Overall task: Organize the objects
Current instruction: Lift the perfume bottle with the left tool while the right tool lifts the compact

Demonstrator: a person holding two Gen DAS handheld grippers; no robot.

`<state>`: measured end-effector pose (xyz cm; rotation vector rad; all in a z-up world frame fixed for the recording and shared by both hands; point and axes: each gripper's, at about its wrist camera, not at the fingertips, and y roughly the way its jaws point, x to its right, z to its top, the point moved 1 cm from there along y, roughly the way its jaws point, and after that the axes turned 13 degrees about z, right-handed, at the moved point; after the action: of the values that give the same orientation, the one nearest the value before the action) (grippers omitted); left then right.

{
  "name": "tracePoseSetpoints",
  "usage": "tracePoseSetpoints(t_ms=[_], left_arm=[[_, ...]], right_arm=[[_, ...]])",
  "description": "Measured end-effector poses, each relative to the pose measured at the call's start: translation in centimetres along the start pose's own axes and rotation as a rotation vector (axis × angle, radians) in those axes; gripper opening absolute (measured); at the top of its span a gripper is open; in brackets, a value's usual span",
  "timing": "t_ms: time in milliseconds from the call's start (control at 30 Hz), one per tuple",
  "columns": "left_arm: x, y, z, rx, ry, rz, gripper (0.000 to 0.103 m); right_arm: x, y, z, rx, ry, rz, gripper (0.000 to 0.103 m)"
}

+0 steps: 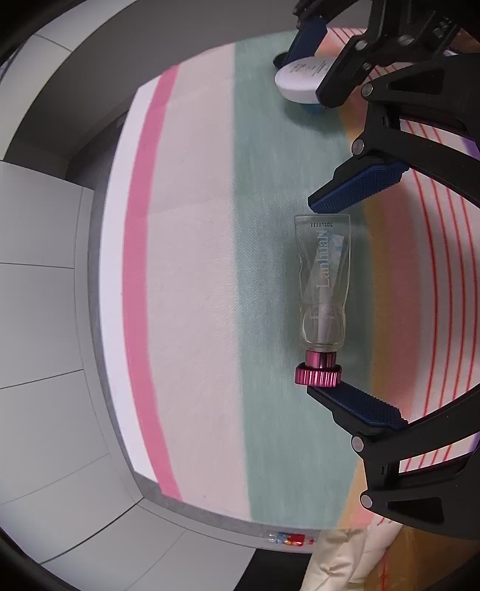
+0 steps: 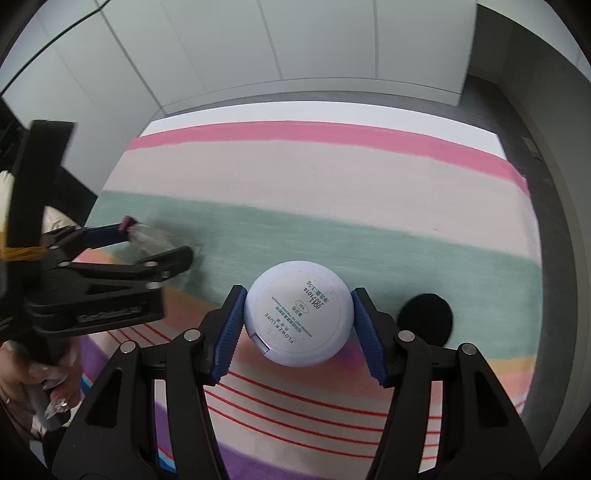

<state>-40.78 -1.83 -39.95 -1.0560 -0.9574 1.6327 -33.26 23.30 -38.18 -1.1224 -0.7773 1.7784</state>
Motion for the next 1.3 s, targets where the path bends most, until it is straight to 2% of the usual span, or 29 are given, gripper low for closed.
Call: tracePoseSetpoints(t_ms=[233,433,700,967,1167,1300], left_arm=[[-2.3,-3.9,1.0,0.029,-0.035,0.005,0.09],[-4.6,-10.2,1.5,0.086,-0.062,0.024,0.09],[-9.2,-20.9,1.8,0.164,-0.099,0.043,0.09],[-11.9,-32.0,0.9,0.294,-0.12,0.035,0.09],[-12.6,-37.5,-0.3,0.344,-0.116,0.049,0.09],[-12.2,-39.9,-1.5,0.365,-0.105,0.06,0.09]], right_arm=[[-1.7,-3.3,1.1,0.023,0.009,-0.061,0.06],[-4.7,-7.7,2.8,0.061,0.007,-0.113,0.06],[-8.7,-17.5,3.6,0.119,-0.029,-0.167,0.06],[-13.0,-26.8,4.4,0.178,-0.05,-0.228,0.06],[-16.3,-32.9,4.2,0.23,-0.068,-0.257,0.06],[-18.0,-36.1,3.7,0.261,-0.083,-0.267,0.06]])
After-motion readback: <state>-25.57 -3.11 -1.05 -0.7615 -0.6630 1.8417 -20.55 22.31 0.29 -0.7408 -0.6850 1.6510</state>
